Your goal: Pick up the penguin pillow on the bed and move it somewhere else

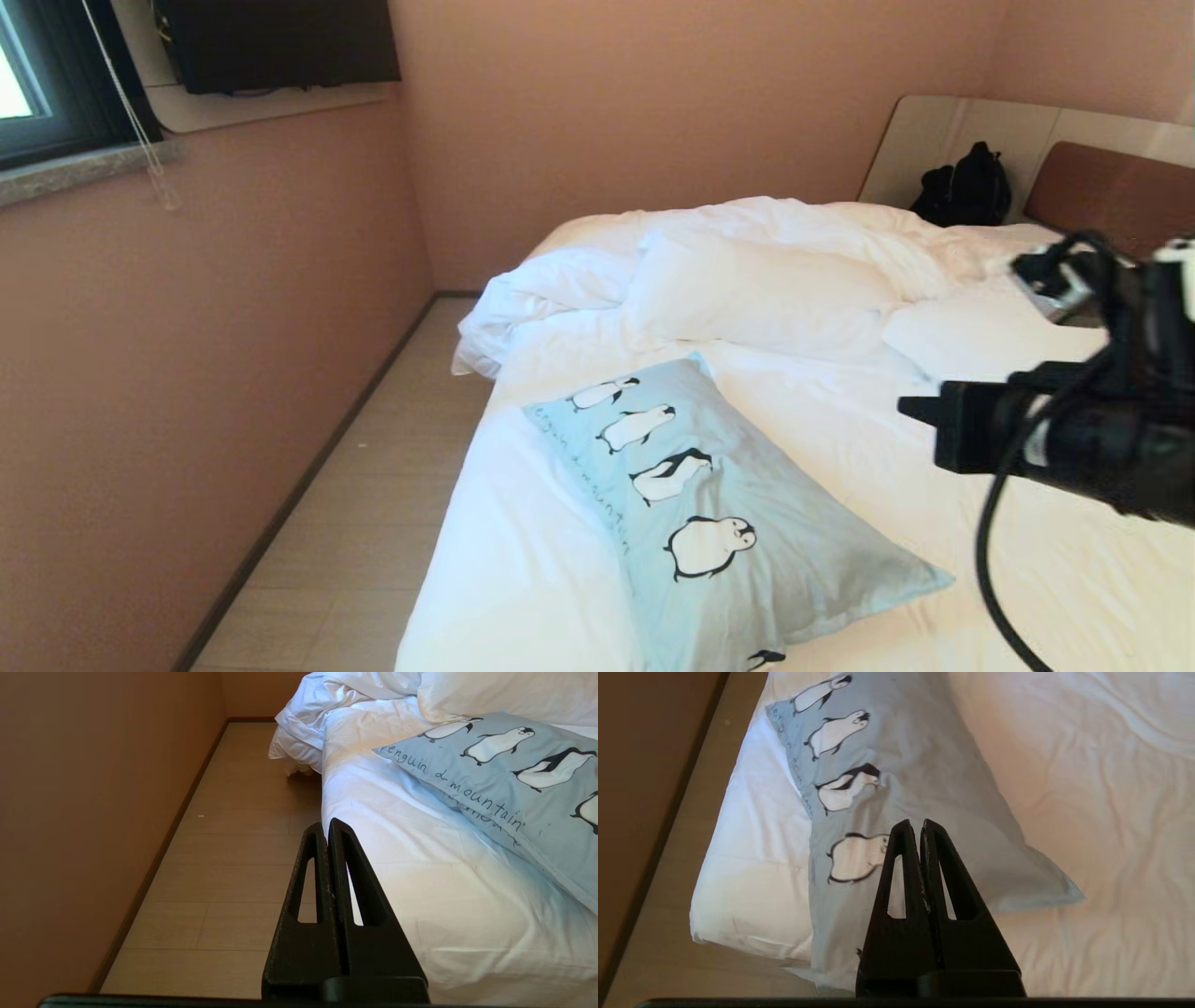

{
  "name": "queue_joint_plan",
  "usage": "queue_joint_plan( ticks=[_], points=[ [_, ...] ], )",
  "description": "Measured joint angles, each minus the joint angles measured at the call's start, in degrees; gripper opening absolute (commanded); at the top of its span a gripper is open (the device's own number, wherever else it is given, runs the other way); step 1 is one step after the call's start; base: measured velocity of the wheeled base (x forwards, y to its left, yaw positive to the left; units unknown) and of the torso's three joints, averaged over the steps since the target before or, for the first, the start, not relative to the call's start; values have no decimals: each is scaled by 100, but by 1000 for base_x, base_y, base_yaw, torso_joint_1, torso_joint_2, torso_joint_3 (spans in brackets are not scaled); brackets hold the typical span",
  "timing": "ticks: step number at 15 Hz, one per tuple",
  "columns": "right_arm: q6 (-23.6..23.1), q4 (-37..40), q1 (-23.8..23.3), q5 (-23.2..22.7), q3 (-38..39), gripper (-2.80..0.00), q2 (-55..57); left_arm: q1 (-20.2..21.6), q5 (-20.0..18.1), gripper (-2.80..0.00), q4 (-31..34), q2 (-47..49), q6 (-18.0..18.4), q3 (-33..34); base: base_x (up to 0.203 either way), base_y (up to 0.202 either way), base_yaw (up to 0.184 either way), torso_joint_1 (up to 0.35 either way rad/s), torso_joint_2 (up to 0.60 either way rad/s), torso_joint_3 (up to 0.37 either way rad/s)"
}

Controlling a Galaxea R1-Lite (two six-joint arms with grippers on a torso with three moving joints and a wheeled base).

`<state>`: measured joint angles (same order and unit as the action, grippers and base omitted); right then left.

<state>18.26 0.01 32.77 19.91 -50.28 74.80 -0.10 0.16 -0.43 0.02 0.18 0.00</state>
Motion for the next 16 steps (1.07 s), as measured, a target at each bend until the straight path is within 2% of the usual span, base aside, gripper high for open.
queue_joint_plan(
  ticks=[4, 9, 13, 14, 16],
  points=[
    [181, 83, -156, 727, 942, -280, -1777, 0, 0, -280, 2, 0, -4, 0, 0, 0, 0, 0, 0, 0],
    [132, 415, -1761, 1829, 1207, -280, -3439, 0, 0, -280, 0, 0, -4, 0, 0, 0, 0, 0, 0, 0],
    [90, 728, -3202, 2490, 1252, -280, -4381, -1, 0, -280, 2, 0, -4, 0, 0, 0, 0, 0, 0, 0],
    [63, 835, -3478, 2597, 1257, -280, -4643, -1, -2, -280, 2, 0, -2, 0, 0, 0, 0, 0, 0, 0],
    [-44, 1035, -3723, 2675, 1261, -280, -5137, 0, 0, -280, 2, 0, -4, 0, 0, 0, 0, 0, 0, 0]
  ],
)
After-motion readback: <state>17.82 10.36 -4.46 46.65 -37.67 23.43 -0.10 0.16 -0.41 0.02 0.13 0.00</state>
